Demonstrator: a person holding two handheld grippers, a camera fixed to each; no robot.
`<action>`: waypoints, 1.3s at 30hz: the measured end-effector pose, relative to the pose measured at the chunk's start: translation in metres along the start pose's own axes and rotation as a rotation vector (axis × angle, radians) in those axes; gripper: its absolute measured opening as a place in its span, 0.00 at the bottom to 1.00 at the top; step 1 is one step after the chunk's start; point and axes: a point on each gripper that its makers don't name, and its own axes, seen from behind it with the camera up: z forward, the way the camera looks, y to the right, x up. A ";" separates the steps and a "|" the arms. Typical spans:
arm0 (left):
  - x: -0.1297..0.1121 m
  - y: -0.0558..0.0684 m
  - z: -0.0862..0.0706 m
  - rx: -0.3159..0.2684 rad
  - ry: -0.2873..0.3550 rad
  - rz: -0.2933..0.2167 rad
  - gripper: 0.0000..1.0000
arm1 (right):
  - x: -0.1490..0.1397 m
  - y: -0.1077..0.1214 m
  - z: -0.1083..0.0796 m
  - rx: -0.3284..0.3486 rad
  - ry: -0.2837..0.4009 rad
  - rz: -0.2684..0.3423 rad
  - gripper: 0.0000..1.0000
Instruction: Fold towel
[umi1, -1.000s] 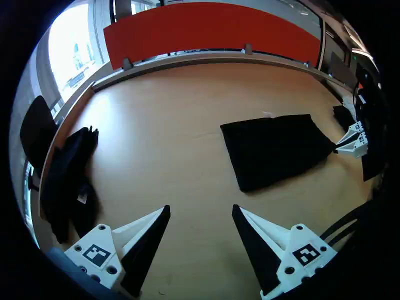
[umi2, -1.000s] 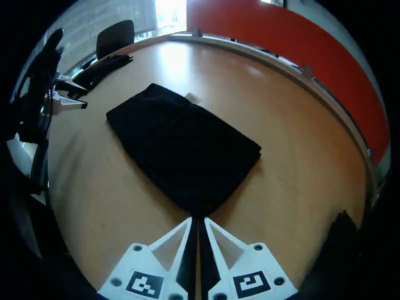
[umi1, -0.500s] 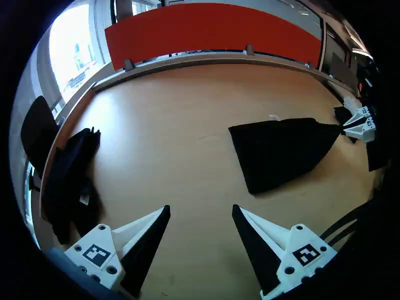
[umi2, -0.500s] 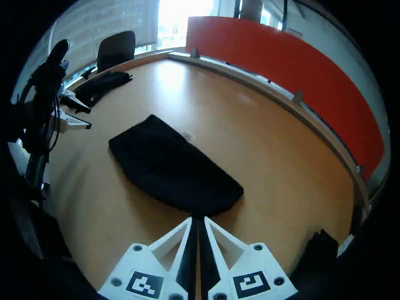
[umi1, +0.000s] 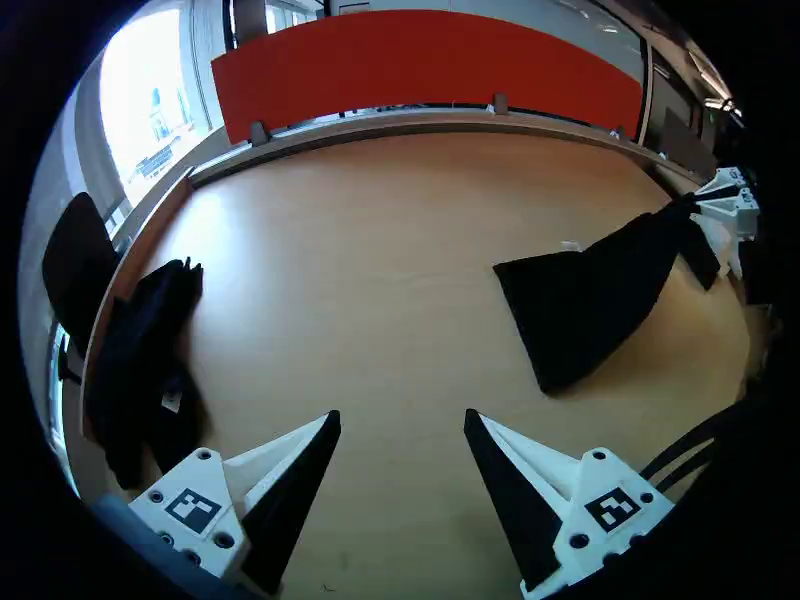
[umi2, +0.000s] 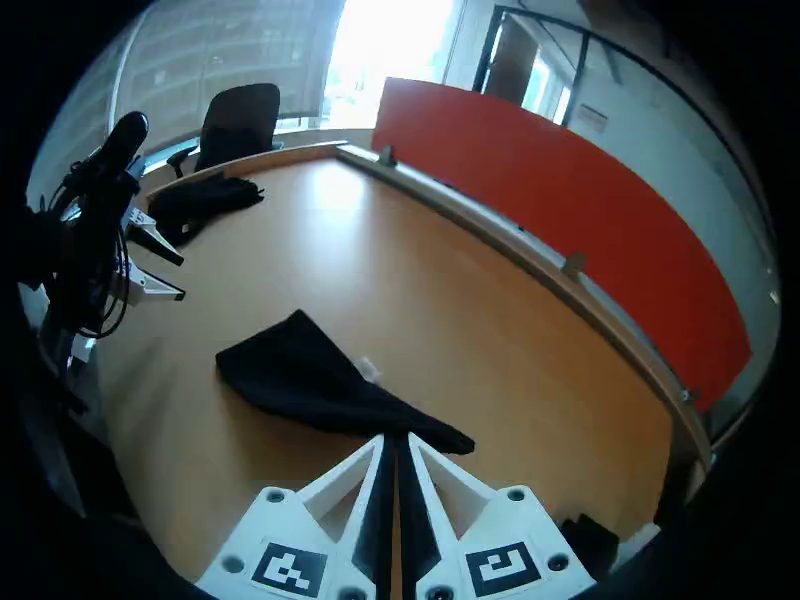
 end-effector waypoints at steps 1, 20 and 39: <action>0.000 0.000 0.000 0.000 0.001 -0.001 0.92 | 0.003 0.002 -0.002 -0.004 0.005 -0.004 0.06; 0.001 0.001 -0.004 0.001 0.012 -0.004 0.91 | 0.008 0.000 -0.011 0.002 0.020 -0.038 0.07; 0.009 0.006 -0.008 -0.004 0.031 -0.015 0.92 | 0.015 -0.063 0.022 0.131 0.012 -0.106 0.08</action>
